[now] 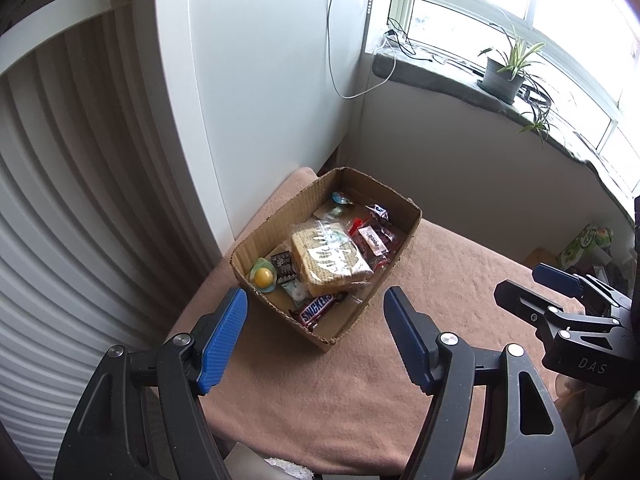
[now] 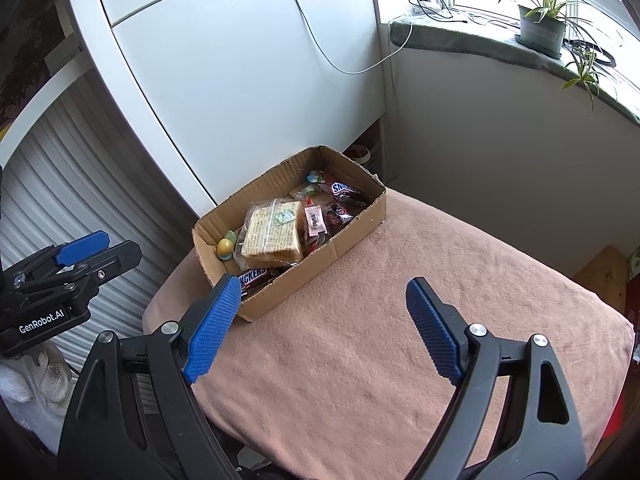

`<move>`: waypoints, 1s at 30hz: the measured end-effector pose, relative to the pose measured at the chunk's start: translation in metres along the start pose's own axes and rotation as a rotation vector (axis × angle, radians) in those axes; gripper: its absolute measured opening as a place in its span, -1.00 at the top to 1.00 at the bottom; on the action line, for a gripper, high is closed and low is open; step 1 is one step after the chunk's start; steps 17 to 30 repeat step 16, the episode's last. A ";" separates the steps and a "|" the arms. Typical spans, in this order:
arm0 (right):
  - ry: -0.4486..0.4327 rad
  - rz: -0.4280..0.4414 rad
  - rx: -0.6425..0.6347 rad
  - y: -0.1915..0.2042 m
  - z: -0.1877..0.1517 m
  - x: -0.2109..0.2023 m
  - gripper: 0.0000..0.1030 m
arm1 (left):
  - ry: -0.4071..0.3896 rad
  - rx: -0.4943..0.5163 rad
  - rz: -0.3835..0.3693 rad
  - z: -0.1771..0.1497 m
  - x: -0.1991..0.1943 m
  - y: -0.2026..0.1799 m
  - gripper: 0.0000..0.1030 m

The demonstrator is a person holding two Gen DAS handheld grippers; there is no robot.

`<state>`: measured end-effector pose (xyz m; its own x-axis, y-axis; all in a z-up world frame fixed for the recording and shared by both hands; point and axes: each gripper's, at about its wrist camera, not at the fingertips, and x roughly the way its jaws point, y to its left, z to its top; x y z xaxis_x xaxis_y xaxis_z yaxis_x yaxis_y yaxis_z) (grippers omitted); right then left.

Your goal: Organize snacks

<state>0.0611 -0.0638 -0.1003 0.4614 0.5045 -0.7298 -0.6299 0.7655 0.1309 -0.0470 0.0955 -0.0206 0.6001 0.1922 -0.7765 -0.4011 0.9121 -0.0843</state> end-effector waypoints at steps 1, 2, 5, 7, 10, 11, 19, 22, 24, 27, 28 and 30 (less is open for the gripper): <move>0.000 -0.002 0.000 0.000 0.000 0.000 -0.69 | -0.004 0.000 -0.001 0.000 -0.001 0.000 -0.38; 0.001 -0.004 0.001 0.000 0.000 0.000 -0.69 | -0.005 0.000 -0.002 0.000 -0.001 -0.001 -0.38; 0.003 -0.006 -0.001 0.000 0.000 0.001 -0.69 | -0.003 -0.005 -0.002 0.001 -0.002 0.000 -0.38; 0.003 -0.006 -0.001 0.000 0.000 0.001 -0.69 | -0.003 -0.006 -0.003 0.002 -0.001 0.000 -0.38; 0.003 -0.009 -0.003 0.000 -0.001 0.002 -0.69 | 0.001 -0.008 -0.002 0.003 -0.001 0.000 -0.38; 0.003 -0.008 -0.002 0.000 -0.001 0.002 -0.69 | 0.003 -0.007 0.000 0.003 0.000 0.000 -0.38; 0.008 -0.009 0.006 -0.004 -0.001 0.004 -0.69 | -0.019 0.001 0.016 0.004 -0.002 0.000 -0.38; 0.008 -0.009 0.006 -0.004 -0.001 0.004 -0.69 | -0.019 0.001 0.016 0.004 -0.002 0.000 -0.38; 0.008 -0.009 0.006 -0.004 -0.001 0.004 -0.69 | -0.019 0.001 0.016 0.004 -0.002 0.000 -0.38; 0.008 -0.009 0.006 -0.004 -0.001 0.004 -0.69 | -0.019 0.001 0.016 0.004 -0.002 0.000 -0.38; 0.008 -0.009 0.006 -0.004 -0.001 0.004 -0.69 | -0.019 0.001 0.016 0.004 -0.002 0.000 -0.38; 0.008 -0.009 0.006 -0.004 -0.001 0.004 -0.69 | -0.019 0.001 0.016 0.004 -0.002 0.000 -0.38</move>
